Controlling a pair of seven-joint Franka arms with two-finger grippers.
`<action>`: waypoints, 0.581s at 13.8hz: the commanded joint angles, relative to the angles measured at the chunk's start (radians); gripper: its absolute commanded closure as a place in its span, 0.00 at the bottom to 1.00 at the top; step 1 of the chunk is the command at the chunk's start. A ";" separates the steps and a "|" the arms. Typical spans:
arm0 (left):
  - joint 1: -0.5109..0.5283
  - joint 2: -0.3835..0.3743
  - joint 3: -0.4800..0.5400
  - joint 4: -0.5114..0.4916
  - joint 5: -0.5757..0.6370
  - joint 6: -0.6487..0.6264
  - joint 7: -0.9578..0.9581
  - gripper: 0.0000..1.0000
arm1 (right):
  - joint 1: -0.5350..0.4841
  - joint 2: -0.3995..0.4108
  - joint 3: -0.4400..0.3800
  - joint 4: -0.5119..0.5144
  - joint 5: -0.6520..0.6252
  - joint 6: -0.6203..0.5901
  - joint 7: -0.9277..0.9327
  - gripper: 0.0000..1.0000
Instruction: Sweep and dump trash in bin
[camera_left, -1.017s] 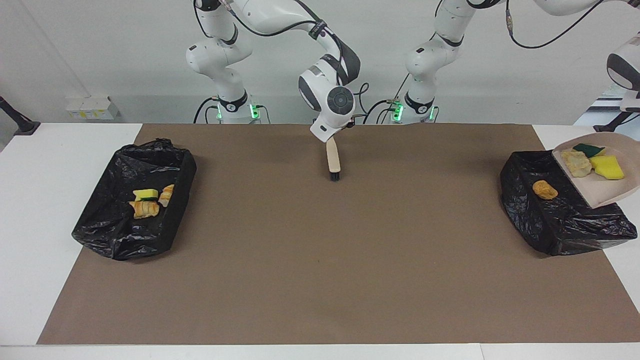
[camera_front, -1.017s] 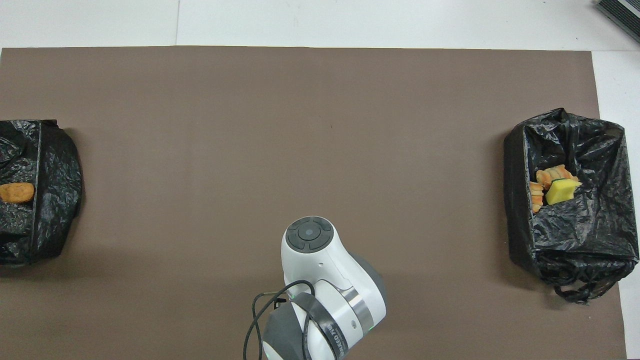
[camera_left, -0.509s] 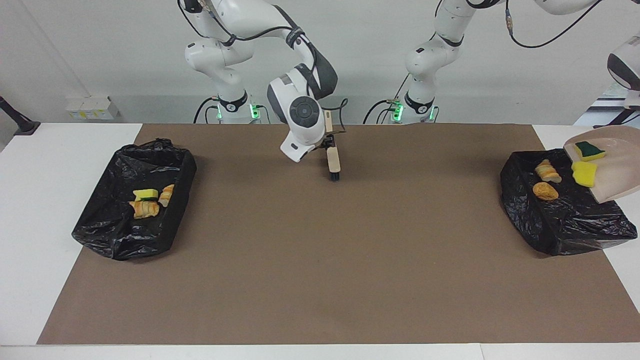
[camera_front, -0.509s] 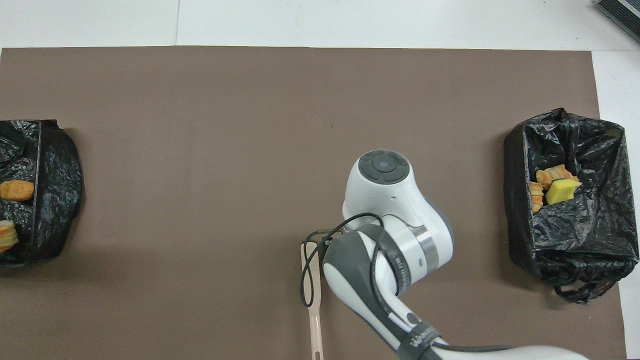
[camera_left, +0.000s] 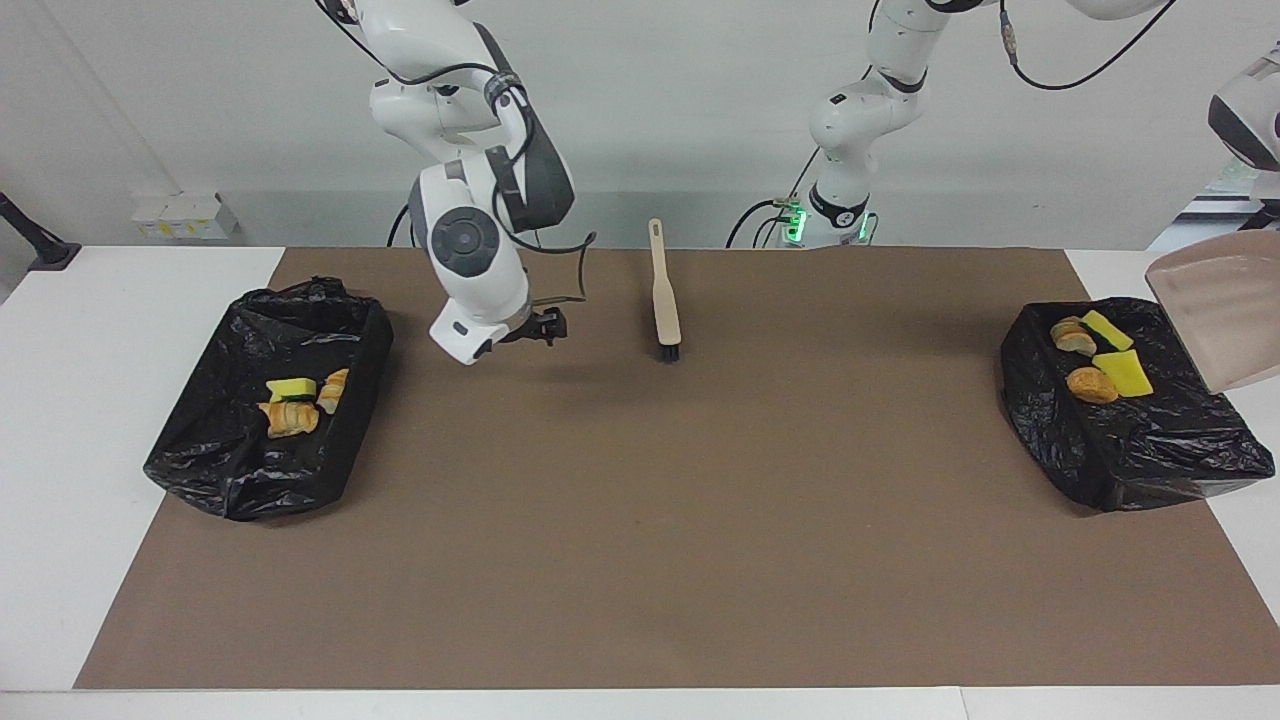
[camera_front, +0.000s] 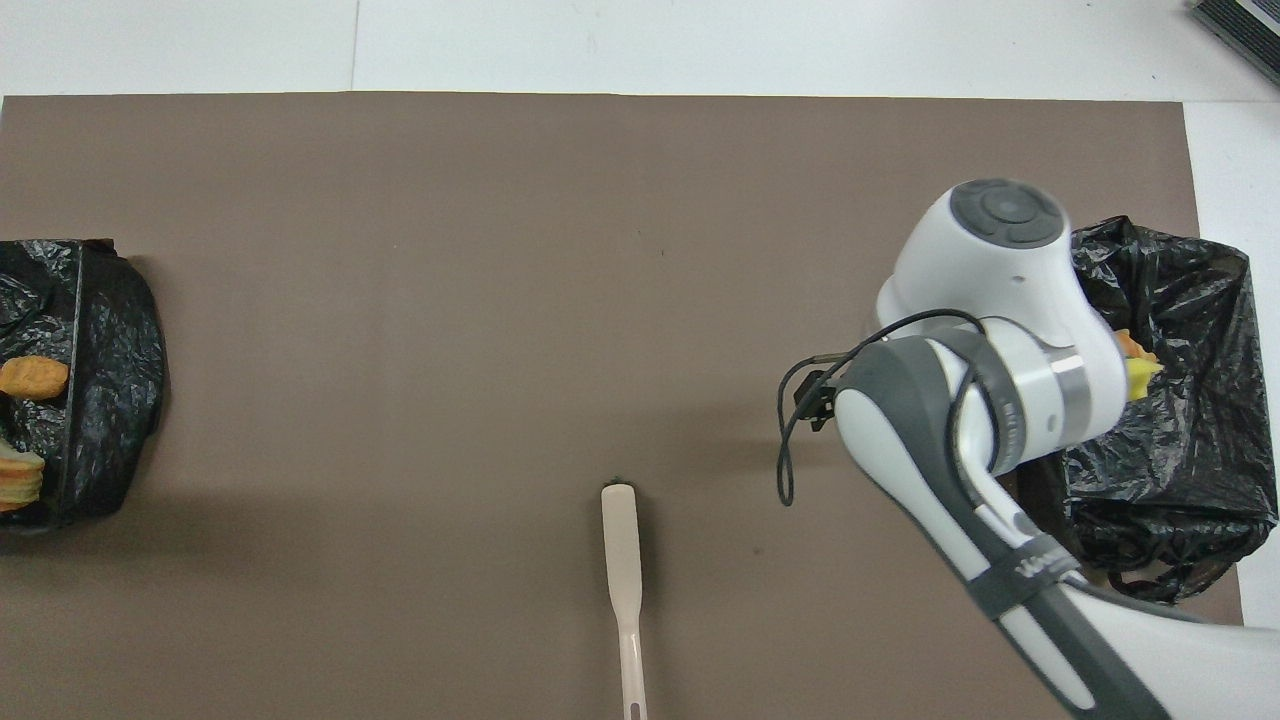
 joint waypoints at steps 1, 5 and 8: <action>-0.031 -0.030 -0.011 0.004 0.002 -0.045 0.001 1.00 | -0.070 -0.019 0.021 0.039 -0.044 -0.053 -0.071 0.00; -0.120 -0.046 -0.031 -0.022 -0.153 -0.193 -0.008 1.00 | -0.089 -0.028 -0.081 0.102 -0.067 -0.054 -0.131 0.00; -0.226 -0.064 -0.031 -0.080 -0.312 -0.258 -0.094 1.00 | -0.084 -0.028 -0.190 0.154 -0.076 -0.042 -0.141 0.00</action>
